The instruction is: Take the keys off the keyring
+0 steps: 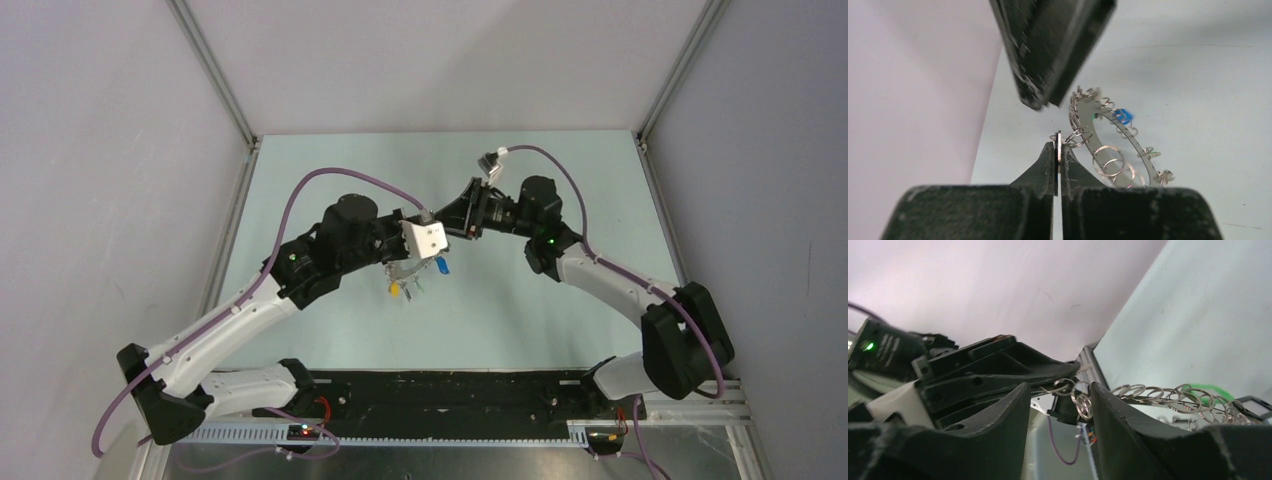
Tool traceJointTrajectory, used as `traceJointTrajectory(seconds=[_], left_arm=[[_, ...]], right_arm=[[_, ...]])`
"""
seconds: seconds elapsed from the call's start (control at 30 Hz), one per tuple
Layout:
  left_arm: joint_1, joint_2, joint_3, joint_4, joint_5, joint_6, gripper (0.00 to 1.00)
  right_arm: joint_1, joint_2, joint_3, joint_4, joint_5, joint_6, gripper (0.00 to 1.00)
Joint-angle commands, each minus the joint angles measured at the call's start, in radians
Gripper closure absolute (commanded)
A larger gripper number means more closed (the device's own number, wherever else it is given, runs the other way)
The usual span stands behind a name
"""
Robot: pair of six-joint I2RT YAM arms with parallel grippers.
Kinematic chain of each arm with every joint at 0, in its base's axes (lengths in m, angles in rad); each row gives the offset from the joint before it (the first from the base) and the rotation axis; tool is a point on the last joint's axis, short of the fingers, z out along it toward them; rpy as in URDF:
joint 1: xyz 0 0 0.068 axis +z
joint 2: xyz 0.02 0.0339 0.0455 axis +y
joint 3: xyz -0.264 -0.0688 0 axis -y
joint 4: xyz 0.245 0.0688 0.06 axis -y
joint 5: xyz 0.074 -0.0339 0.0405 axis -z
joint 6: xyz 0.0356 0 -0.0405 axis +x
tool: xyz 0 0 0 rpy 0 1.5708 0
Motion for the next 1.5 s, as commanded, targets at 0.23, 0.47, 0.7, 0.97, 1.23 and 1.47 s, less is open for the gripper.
traceJointTrajectory(seconds=[0.23,0.47,0.7,0.97,1.23,1.47], left_arm=[[-0.010,-0.031,0.031,0.092,0.032,-0.039,1.00],[-0.011,-0.036,0.055,0.089,-0.004,-0.103,1.00],[-0.017,-0.043,0.074,0.063,-0.054,-0.142,1.00],[-0.033,-0.033,0.100,0.024,-0.100,-0.174,1.00],[-0.046,0.008,0.151,-0.036,-0.169,-0.267,1.00],[-0.051,0.047,0.217,-0.124,-0.184,-0.321,1.00]], right_arm=[[0.002,-0.192,0.014,-0.216,0.028,-0.600,0.47],[0.135,-0.326,-0.154,-0.136,0.377,-0.786,0.49],[0.346,-0.345,-0.204,-0.076,0.714,-0.949,0.35],[0.477,-0.275,-0.204,0.016,0.996,-1.061,0.48],[0.556,-0.290,-0.224,0.062,1.016,-1.193,0.47],[0.550,-0.261,-0.234,0.070,0.973,-1.271,0.42]])
